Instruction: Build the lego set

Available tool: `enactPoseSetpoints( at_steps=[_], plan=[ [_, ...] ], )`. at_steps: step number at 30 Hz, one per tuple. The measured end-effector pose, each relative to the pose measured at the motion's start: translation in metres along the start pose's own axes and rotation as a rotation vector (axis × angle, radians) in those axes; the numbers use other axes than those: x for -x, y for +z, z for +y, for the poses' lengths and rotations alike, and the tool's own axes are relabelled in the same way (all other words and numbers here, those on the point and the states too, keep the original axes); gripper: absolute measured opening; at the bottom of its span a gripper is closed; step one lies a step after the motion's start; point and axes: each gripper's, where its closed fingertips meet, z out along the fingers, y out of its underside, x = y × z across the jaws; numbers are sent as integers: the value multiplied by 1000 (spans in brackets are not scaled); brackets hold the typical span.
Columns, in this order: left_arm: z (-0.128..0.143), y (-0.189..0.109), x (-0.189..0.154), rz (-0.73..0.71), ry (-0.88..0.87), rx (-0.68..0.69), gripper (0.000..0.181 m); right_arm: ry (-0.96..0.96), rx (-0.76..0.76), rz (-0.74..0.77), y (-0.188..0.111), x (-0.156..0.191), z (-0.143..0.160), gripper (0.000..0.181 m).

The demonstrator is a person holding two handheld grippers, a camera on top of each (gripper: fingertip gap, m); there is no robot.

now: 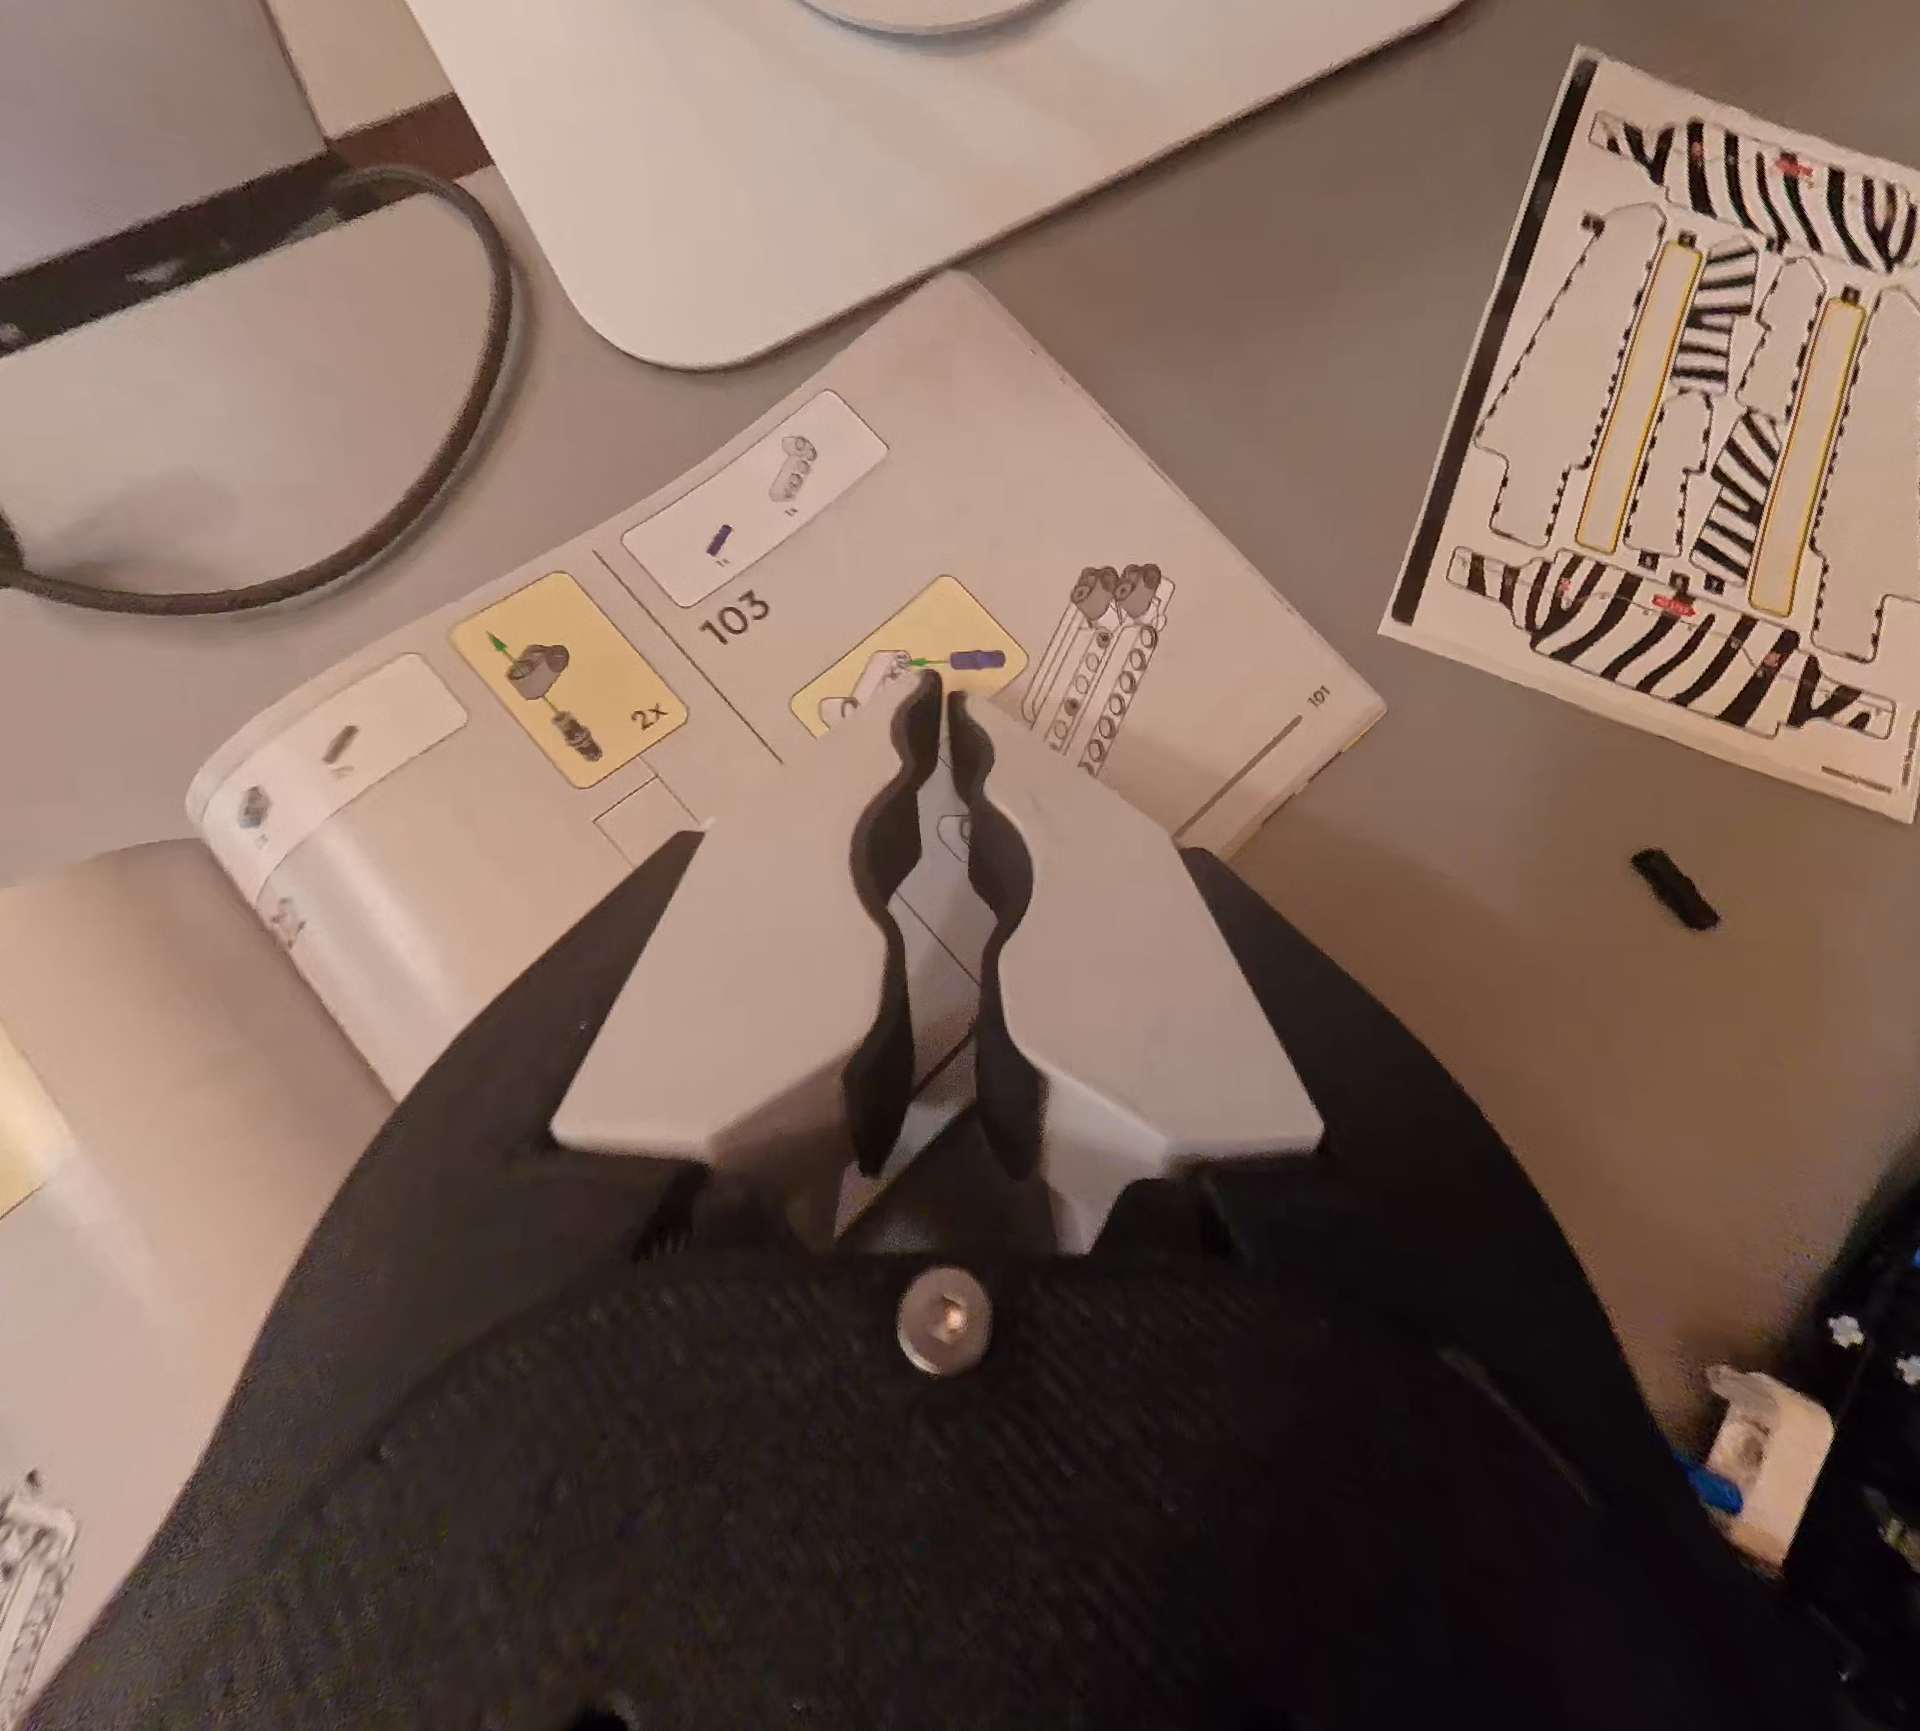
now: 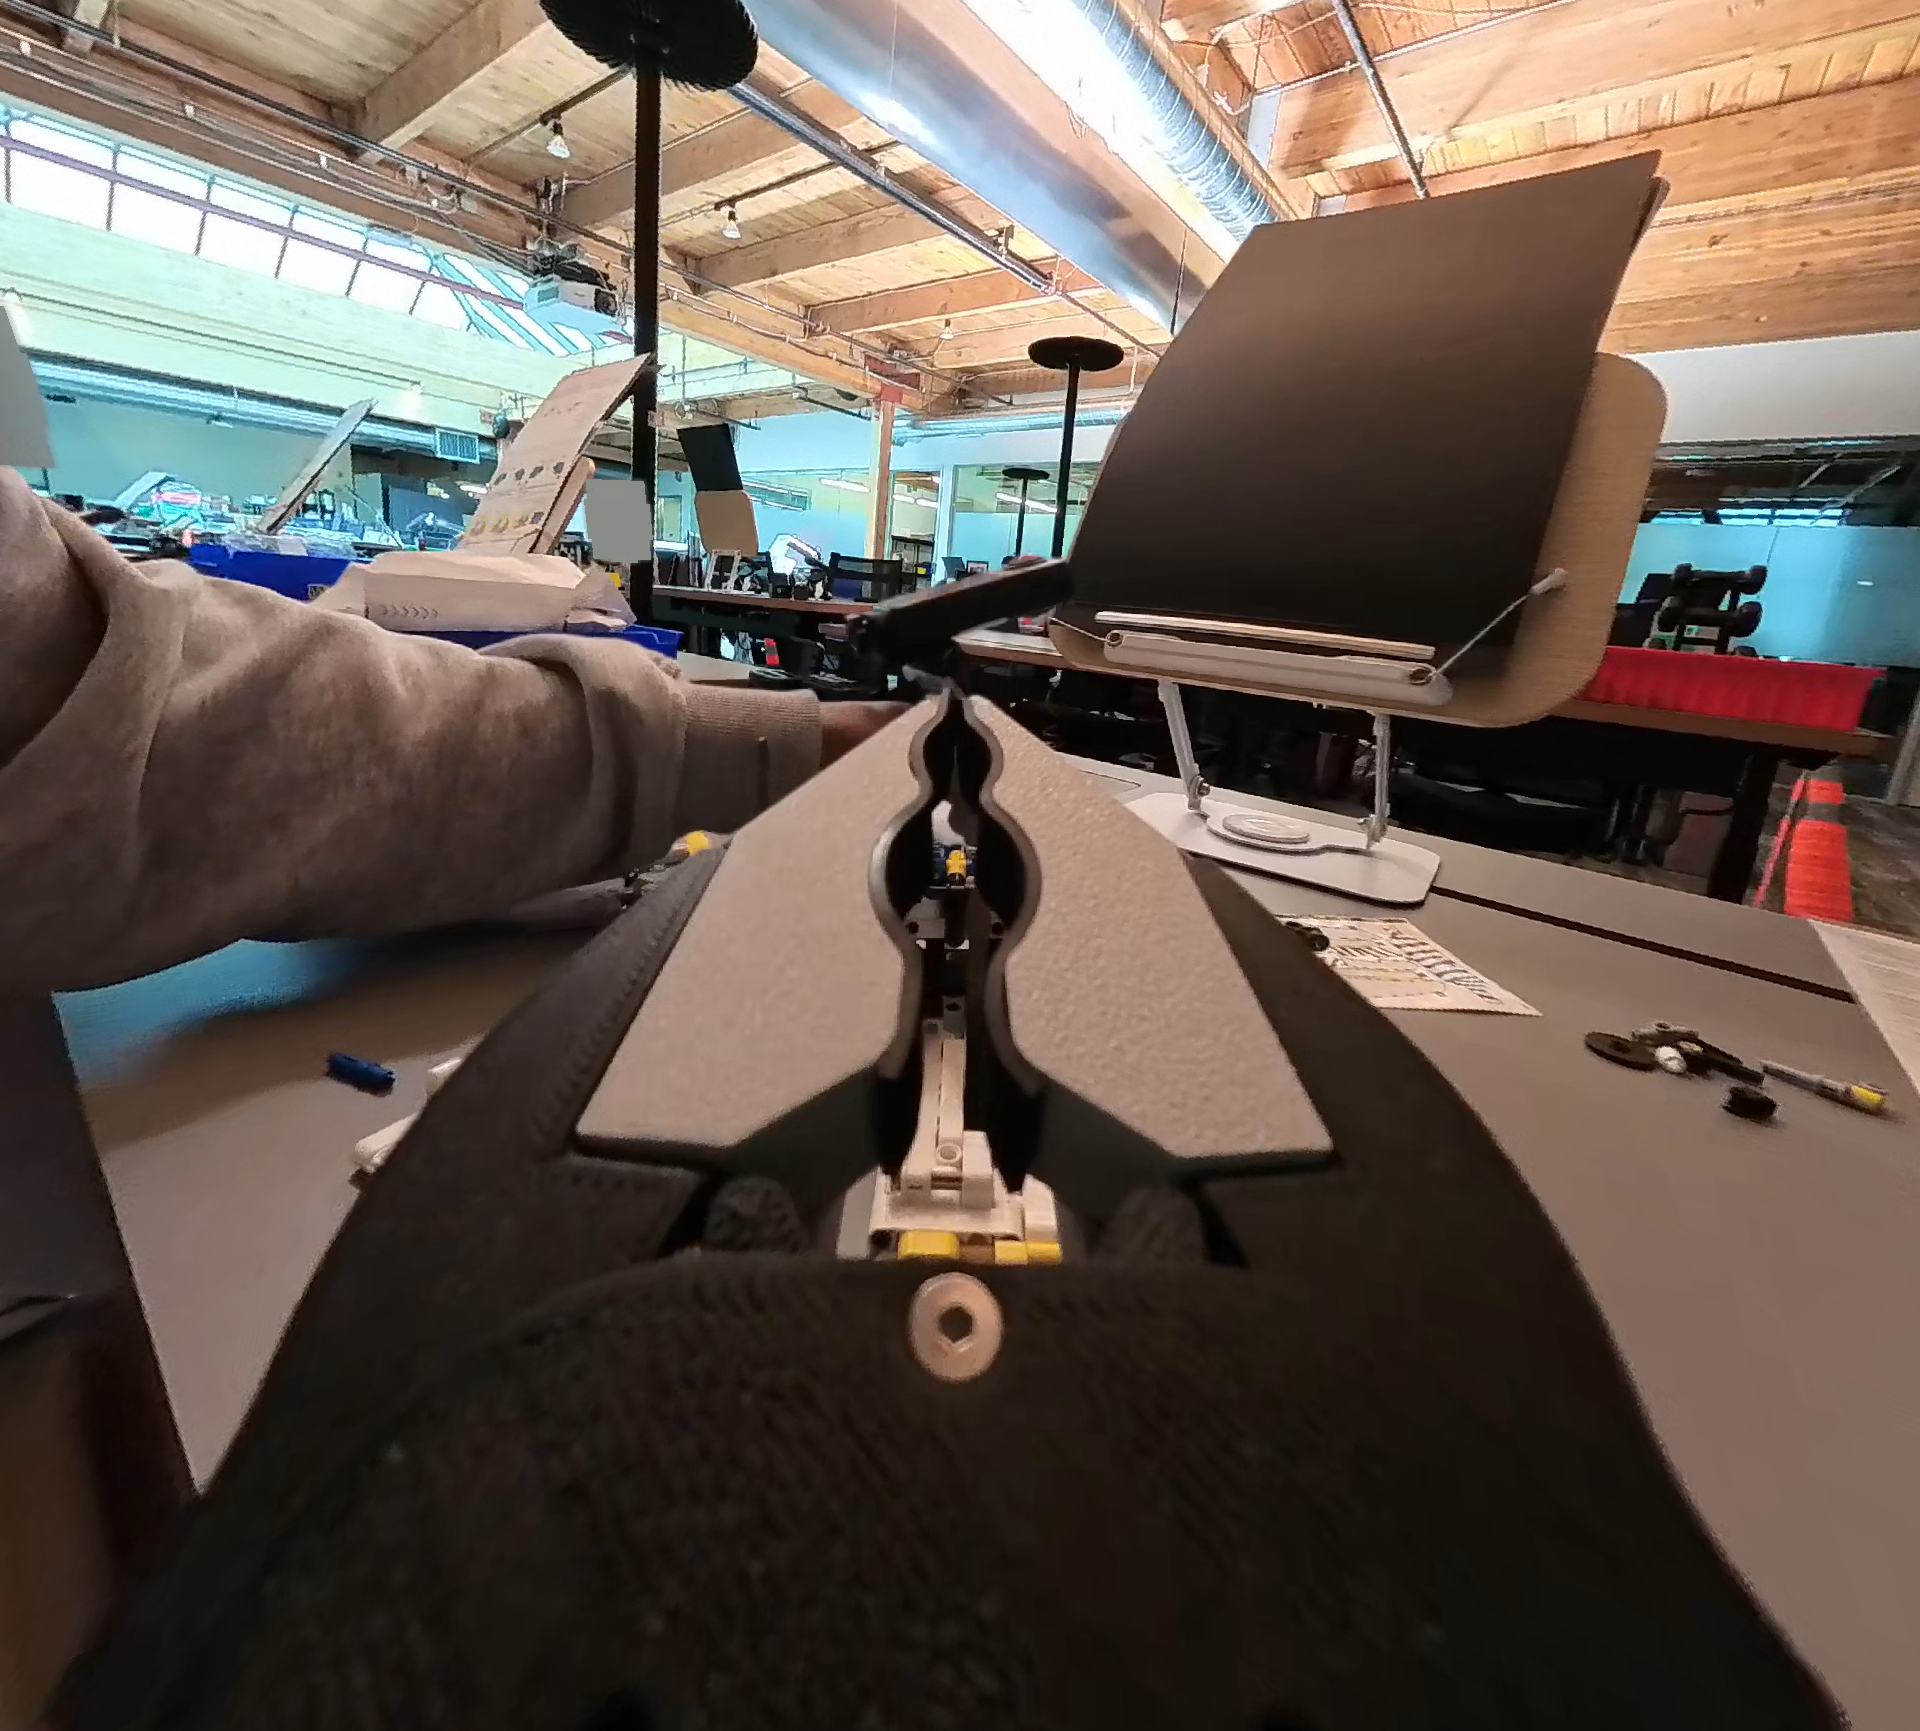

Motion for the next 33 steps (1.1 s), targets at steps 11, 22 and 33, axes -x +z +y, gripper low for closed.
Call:
enactPoseSetpoints(
  at_steps=[11,22,33],
  plan=[
    [4,11,-1,-43,-20,36,99,-5,-4,-4,0,1,0,0],
    [3,7,3,-24,-17,44,17,-9,-15,-8,-1,2,-2,0],
    [-12,-82,39,185,-221,-255,1,-10,-12,-7,-1,2,-2,0]
  ],
)
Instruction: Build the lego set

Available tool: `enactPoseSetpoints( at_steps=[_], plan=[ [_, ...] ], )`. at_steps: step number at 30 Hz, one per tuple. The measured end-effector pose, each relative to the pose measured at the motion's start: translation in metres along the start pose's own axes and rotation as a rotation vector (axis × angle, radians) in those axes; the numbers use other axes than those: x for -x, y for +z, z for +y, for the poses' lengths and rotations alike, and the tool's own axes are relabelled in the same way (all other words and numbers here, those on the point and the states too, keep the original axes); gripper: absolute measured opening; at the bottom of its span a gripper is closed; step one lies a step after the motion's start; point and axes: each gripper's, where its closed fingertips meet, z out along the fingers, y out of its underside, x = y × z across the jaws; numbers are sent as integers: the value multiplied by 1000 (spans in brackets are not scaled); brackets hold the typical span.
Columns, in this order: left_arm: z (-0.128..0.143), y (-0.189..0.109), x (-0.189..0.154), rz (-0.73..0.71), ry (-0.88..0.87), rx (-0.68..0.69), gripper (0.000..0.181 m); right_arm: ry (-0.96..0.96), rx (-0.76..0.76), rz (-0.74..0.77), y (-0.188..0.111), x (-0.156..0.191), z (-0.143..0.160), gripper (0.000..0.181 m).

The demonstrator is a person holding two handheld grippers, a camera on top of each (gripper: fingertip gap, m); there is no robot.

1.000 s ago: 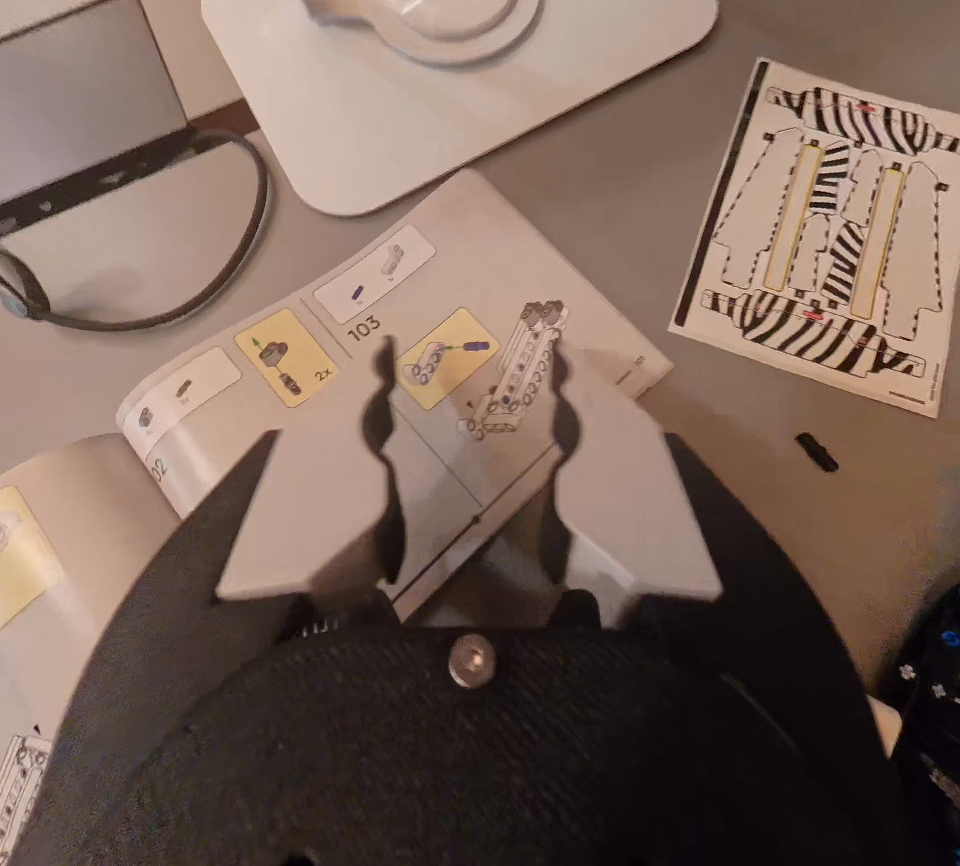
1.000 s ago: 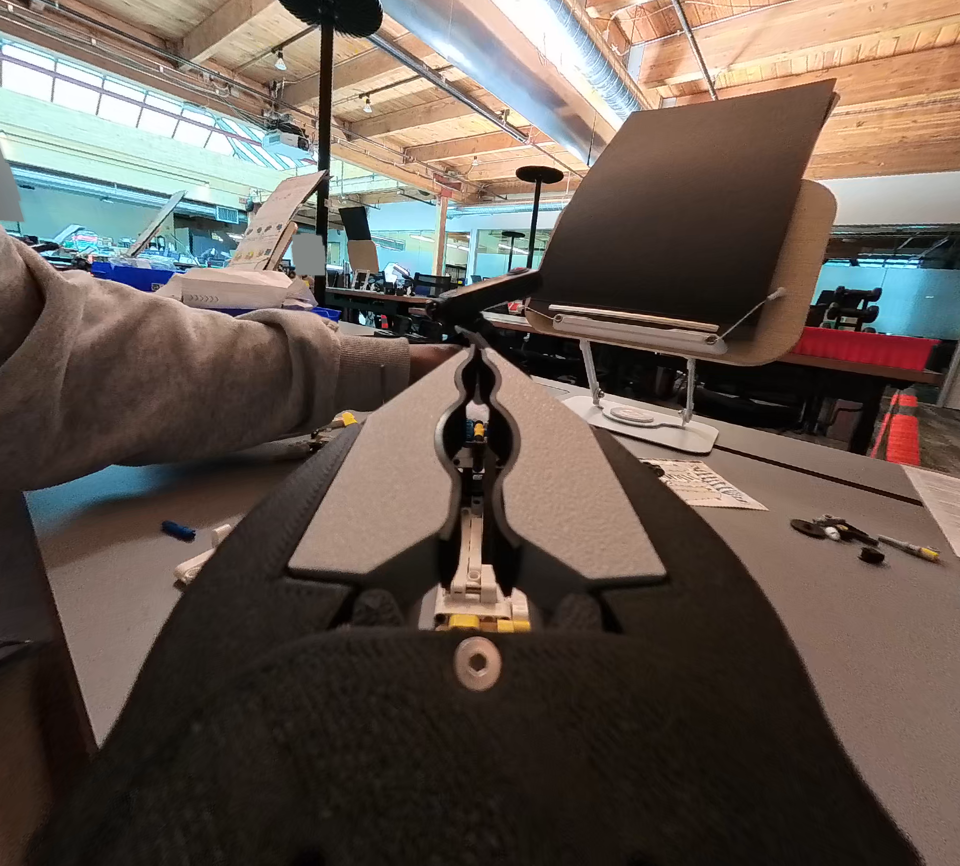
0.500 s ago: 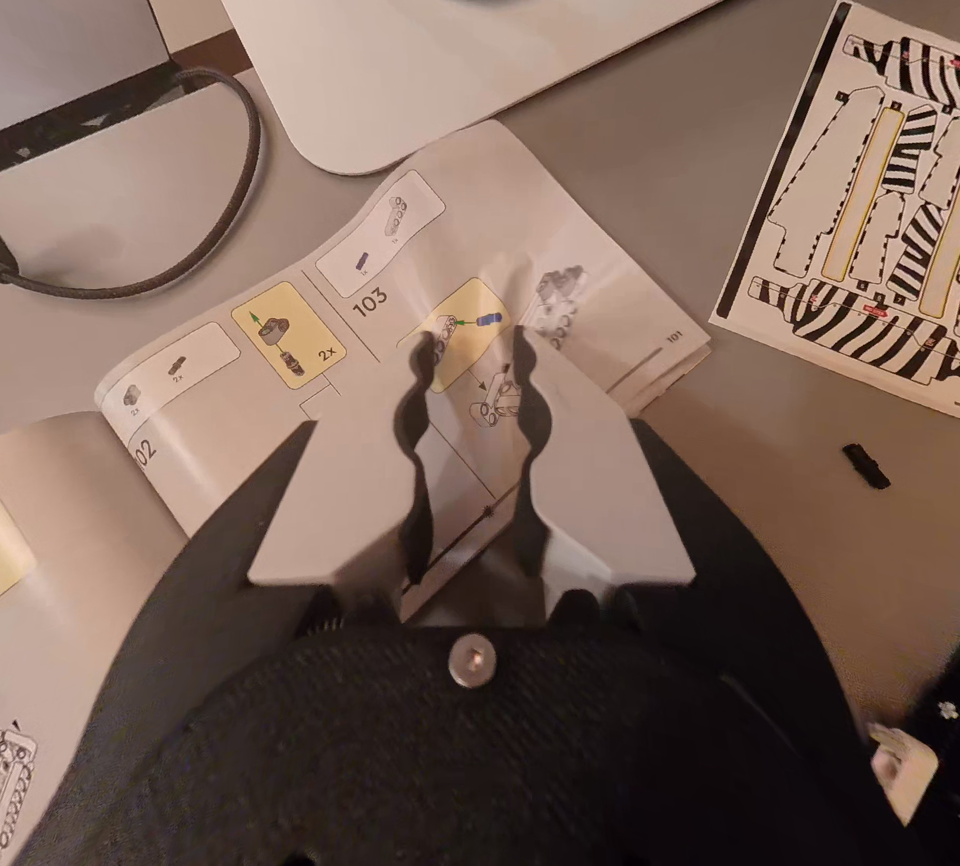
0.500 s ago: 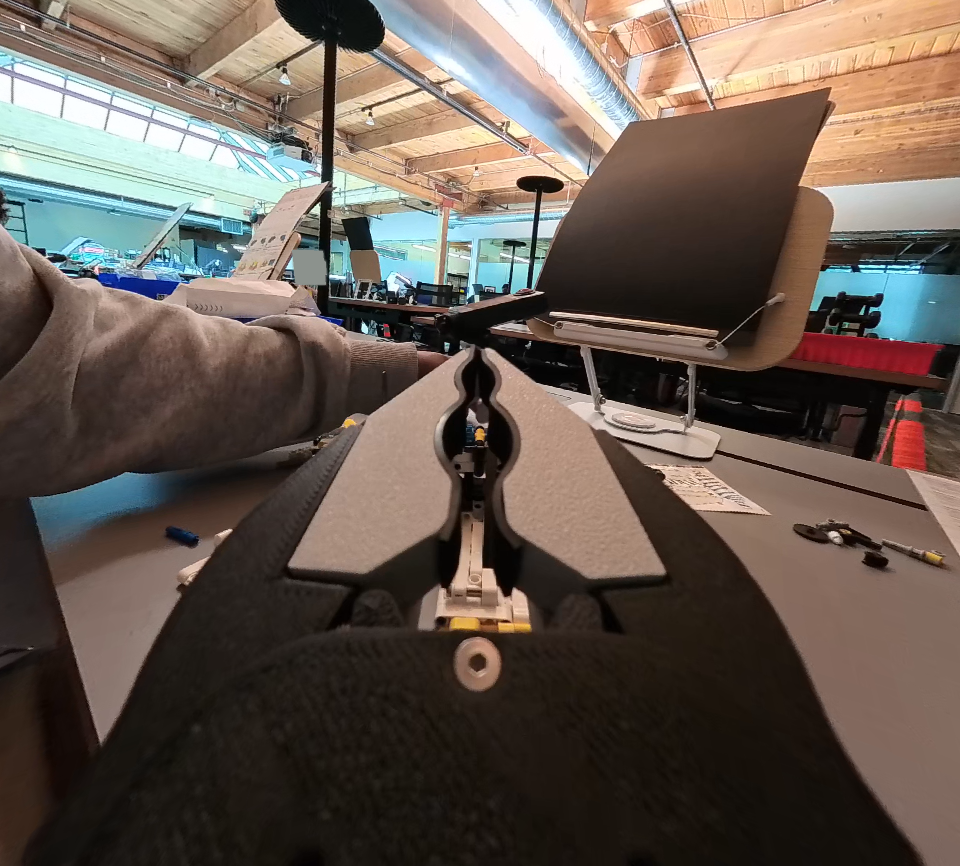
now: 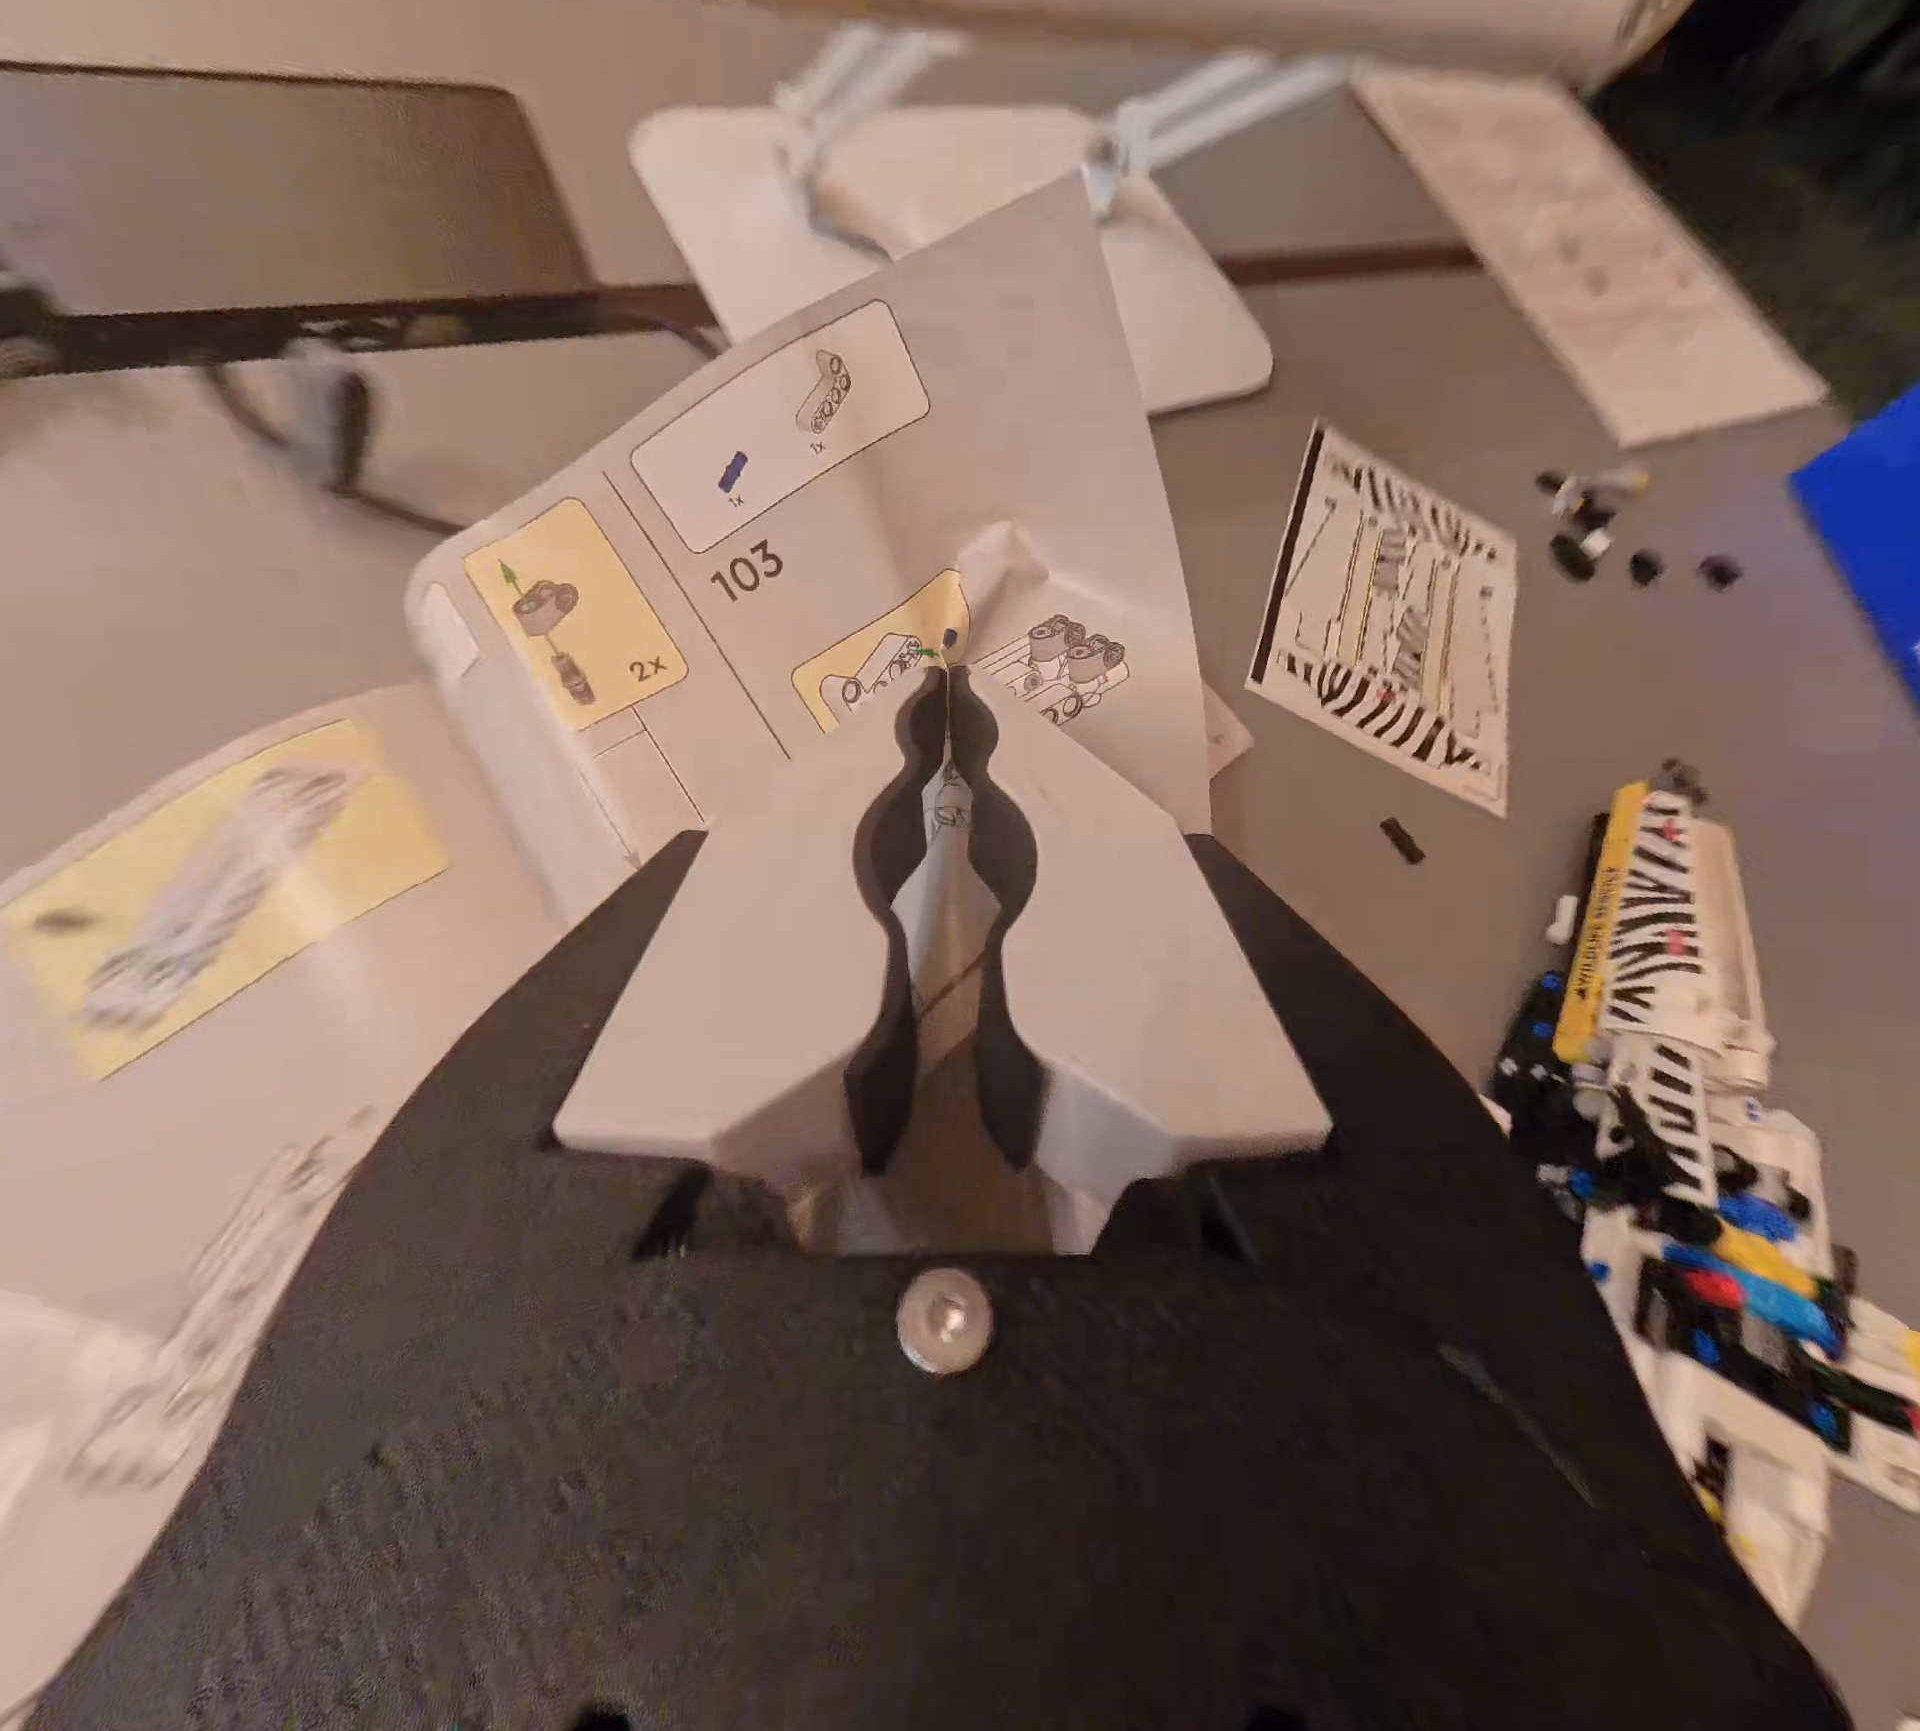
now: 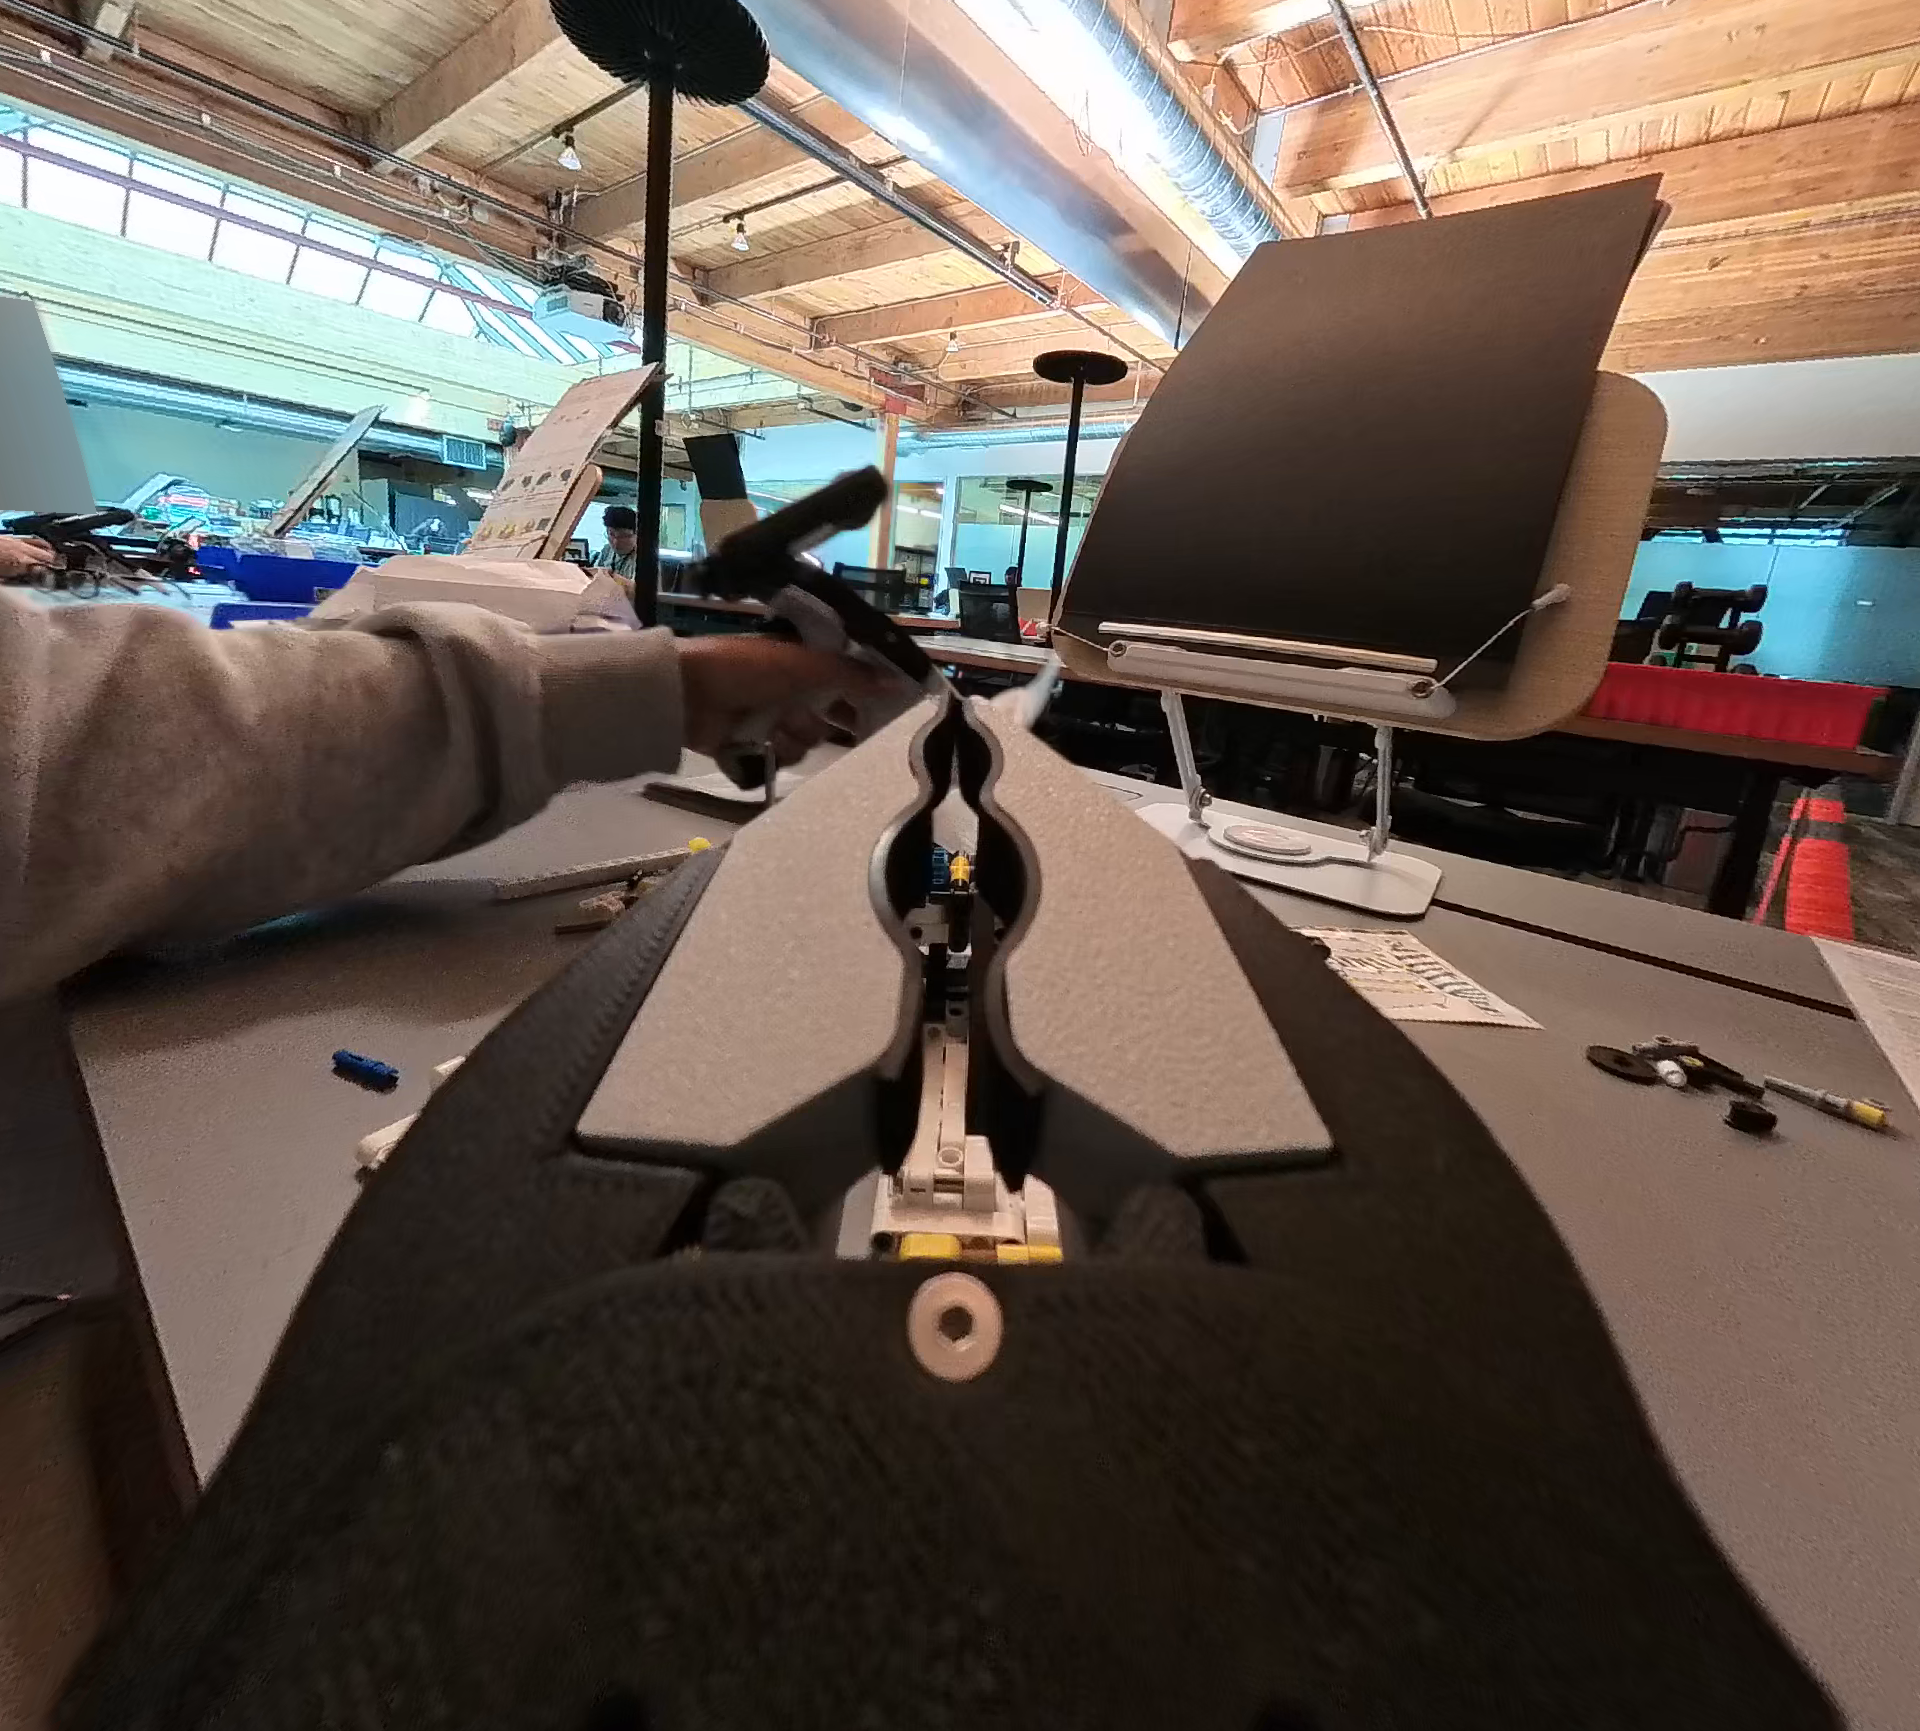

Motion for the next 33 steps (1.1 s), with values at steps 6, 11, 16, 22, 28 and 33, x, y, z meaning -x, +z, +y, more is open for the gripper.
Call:
enactPoseSetpoints(
  at_steps=[6,11,16,22,28,33],
  plan=[
    [-5,-69,63,27,-186,-130,2,-9,12,6,2,0,2,0],
    [11,-100,99,82,-310,-170,3,-27,26,29,4,-3,4,0],
    [28,-117,121,58,-354,-178,4,-53,41,73,5,-10,6,0],
    [53,-134,147,-29,-391,-176,3,-135,3,179,-4,-21,-5,0],
    [74,-149,159,-43,-352,-154,4,-269,124,207,-2,-32,8,0],
    [89,-151,170,-131,-273,-84,5,-437,258,303,-14,-67,12,0]
  ],
)
